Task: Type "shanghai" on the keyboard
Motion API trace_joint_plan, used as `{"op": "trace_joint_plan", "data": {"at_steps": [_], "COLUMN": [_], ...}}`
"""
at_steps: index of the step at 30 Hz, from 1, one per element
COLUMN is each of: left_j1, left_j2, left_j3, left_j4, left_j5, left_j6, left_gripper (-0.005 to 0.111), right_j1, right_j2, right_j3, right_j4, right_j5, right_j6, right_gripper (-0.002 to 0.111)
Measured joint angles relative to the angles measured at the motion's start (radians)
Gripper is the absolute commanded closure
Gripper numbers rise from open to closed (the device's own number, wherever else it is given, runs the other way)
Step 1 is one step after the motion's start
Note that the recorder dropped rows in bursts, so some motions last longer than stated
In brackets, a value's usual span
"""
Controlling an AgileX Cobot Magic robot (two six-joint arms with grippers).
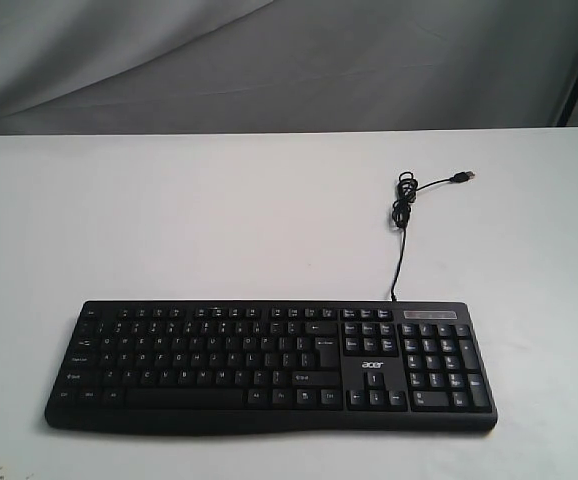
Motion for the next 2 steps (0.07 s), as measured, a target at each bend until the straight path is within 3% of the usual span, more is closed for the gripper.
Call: {"op": "trace_joint_plan", "data": {"at_steps": [2], "left_j1": [0.0], "left_j2": [0.0], "left_j3": [0.0], "left_j4": [0.0], "left_j5": [0.0], "left_j6": [0.0], "left_gripper": [0.107], "right_j1": [0.0], "right_j2": [0.0], "right_j3": [0.0], "right_j4": [0.0], "right_j5": [0.0], "right_j6": [0.0], "right_gripper": [0.108]}}
